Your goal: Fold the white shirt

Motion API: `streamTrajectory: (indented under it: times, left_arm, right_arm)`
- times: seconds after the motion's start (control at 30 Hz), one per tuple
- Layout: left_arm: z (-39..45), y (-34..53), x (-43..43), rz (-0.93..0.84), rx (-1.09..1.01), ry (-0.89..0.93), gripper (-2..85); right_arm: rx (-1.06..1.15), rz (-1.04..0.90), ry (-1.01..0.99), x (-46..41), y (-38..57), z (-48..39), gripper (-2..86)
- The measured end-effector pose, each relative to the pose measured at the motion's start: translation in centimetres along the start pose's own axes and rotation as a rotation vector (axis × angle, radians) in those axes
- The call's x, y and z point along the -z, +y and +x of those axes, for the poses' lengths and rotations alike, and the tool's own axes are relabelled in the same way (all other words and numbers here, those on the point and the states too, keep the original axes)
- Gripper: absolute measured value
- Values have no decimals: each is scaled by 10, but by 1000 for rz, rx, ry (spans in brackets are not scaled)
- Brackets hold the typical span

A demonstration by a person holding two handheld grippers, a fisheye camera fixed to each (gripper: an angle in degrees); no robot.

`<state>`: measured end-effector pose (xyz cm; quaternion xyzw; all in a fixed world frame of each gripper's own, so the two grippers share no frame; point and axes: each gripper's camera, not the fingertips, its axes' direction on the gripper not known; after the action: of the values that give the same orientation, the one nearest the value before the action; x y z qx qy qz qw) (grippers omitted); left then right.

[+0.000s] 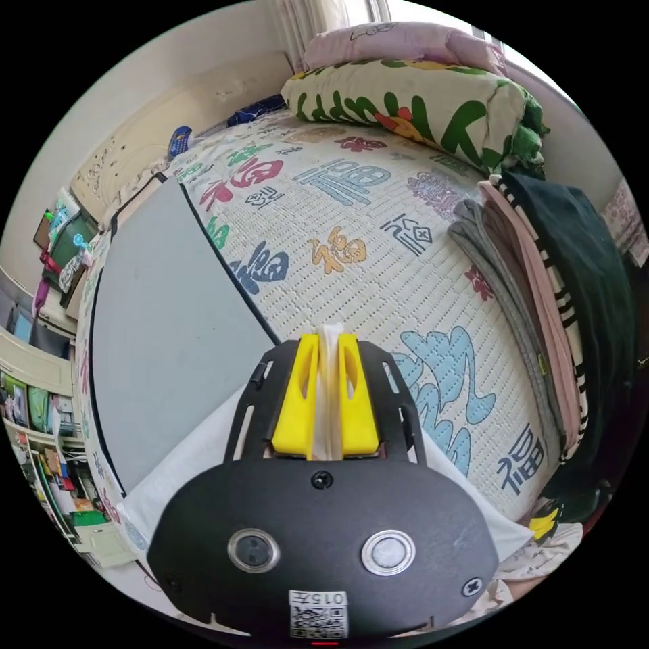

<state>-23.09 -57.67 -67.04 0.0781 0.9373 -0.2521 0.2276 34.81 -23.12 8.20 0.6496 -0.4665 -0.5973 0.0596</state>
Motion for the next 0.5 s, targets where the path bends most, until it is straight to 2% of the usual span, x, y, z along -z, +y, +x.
streamTrajectory:
  times: [0.07,0.2,0.37,0.47,0.5]
  left_arm:
    - [8,0,28,64,23,42,30]
    - [23,-1,116,293,80,243,21]
    - [25,25,252,566,41,552,17]
    - [-1,65,326,689,20,637,17]
    - [-17,84,346,714,27,651,17]
  right_arm:
    - [-15,27,-1,14,1,8,-10]
    - [-11,148,88,66,-7,17,-10]
    - [184,344,149,131,-31,-29,-10]
    - [316,388,23,142,-32,-76,-10]
    - [335,371,-77,136,-29,-90,-10]
